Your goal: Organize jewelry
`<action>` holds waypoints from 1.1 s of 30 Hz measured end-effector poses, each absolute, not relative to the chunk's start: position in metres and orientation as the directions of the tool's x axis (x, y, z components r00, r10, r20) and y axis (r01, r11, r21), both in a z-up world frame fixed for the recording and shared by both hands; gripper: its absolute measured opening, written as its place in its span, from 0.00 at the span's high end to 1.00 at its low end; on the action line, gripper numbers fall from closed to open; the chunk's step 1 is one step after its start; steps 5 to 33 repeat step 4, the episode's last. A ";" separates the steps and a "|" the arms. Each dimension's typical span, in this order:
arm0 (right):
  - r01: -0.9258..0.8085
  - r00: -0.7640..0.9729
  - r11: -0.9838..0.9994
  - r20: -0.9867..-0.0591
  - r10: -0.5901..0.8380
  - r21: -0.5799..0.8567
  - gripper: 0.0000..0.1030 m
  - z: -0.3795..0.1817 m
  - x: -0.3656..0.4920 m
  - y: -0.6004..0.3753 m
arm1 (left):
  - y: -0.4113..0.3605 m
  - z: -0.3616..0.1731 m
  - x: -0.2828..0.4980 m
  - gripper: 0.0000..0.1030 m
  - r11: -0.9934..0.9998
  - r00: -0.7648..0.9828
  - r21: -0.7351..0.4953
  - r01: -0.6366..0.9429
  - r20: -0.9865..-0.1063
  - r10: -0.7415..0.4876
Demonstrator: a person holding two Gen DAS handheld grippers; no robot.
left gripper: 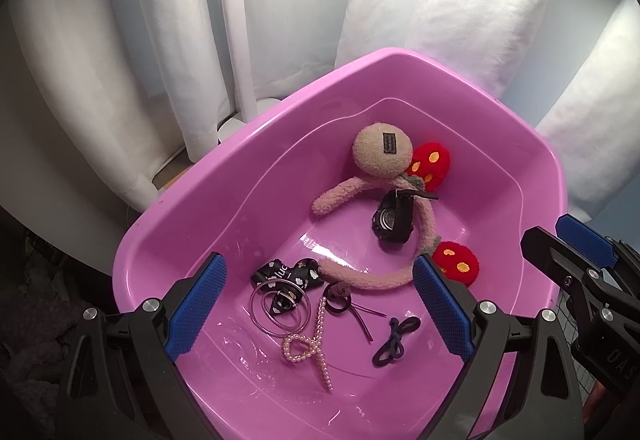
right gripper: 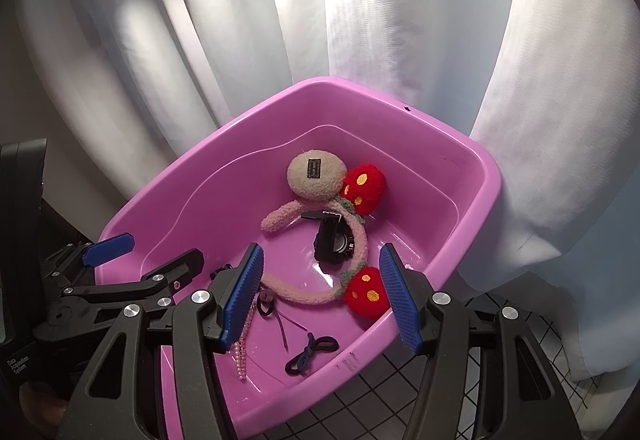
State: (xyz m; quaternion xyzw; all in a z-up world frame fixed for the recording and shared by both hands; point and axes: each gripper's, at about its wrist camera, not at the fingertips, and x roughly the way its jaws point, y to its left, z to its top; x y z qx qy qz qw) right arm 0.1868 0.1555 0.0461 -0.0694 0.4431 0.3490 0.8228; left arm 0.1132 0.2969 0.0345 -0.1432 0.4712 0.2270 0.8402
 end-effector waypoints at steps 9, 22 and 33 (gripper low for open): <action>-0.637 0.363 0.746 -0.777 0.514 0.196 0.44 0.046 0.187 0.156 | 0.298 0.034 0.114 0.10 0.857 0.453 -0.022 -0.514 -0.856 0.250; -0.637 0.363 0.746 -0.777 0.514 0.196 0.44 0.046 0.187 0.156 | 0.298 0.034 0.114 0.10 0.857 0.453 -0.022 -0.514 -0.856 0.250; -0.637 0.363 0.746 -0.777 0.514 0.196 0.44 0.046 0.187 0.156 | 0.298 0.034 0.114 0.10 0.857 0.453 -0.022 -0.514 -0.856 0.250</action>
